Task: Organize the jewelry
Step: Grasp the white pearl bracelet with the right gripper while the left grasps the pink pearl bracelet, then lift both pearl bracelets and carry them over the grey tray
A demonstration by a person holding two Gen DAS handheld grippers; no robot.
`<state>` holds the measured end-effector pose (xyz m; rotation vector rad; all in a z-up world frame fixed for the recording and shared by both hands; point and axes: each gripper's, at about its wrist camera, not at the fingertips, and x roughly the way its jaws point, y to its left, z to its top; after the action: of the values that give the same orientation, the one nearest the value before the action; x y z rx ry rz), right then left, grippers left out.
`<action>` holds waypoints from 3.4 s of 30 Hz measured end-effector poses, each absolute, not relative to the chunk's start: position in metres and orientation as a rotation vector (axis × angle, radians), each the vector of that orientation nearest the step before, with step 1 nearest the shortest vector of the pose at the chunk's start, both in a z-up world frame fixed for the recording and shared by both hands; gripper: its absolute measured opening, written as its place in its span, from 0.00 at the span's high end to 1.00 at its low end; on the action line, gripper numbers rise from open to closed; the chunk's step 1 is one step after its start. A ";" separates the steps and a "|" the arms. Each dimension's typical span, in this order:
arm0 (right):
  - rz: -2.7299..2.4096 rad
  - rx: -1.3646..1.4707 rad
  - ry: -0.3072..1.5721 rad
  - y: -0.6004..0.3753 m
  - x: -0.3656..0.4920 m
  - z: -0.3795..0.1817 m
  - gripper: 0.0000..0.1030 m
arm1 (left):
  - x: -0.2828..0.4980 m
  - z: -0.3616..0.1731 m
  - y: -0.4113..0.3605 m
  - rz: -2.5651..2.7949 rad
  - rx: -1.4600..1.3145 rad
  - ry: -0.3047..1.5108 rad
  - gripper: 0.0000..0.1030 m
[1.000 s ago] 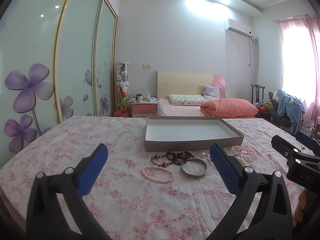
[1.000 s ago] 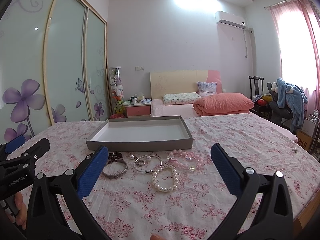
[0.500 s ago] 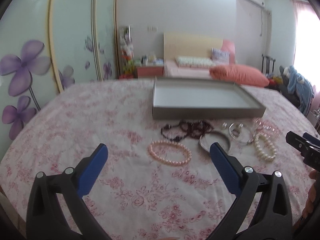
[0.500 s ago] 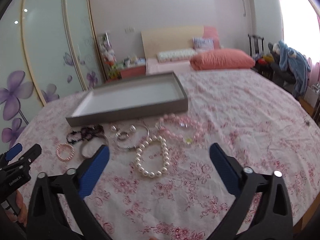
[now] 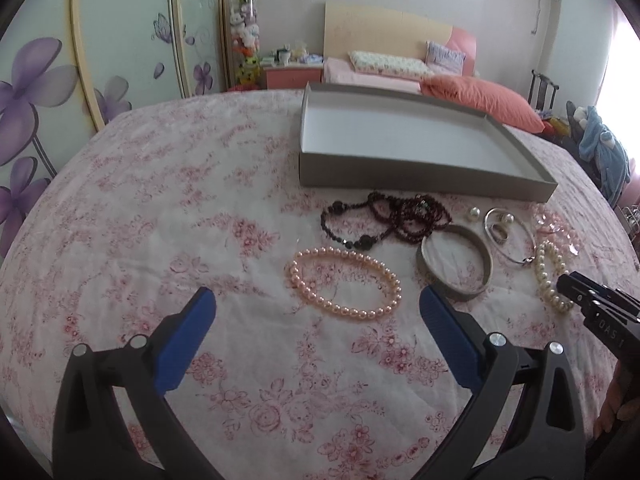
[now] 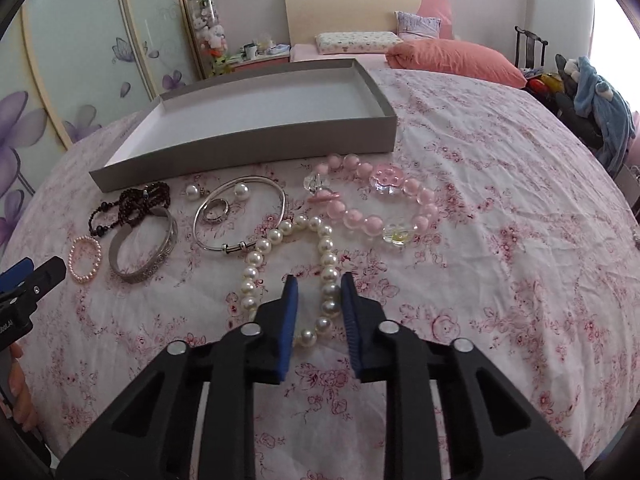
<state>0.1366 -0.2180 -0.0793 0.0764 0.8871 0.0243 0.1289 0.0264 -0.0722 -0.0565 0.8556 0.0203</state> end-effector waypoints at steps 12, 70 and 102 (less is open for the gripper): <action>0.034 0.119 0.890 -0.230 0.140 -0.078 0.89 | 0.150 -0.084 0.036 0.075 -0.102 0.931 0.65; 0.153 0.166 0.617 -0.225 0.114 -0.025 0.90 | 0.107 -0.036 0.023 -0.060 -0.108 0.680 0.94; 0.190 0.085 0.284 -0.206 0.151 0.054 0.90 | 0.159 0.038 -0.022 -0.080 -0.011 0.397 0.94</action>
<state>0.1512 -0.2060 0.0542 0.0851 0.2844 0.1903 0.1587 -0.0218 0.0376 -0.0112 0.3974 -0.0796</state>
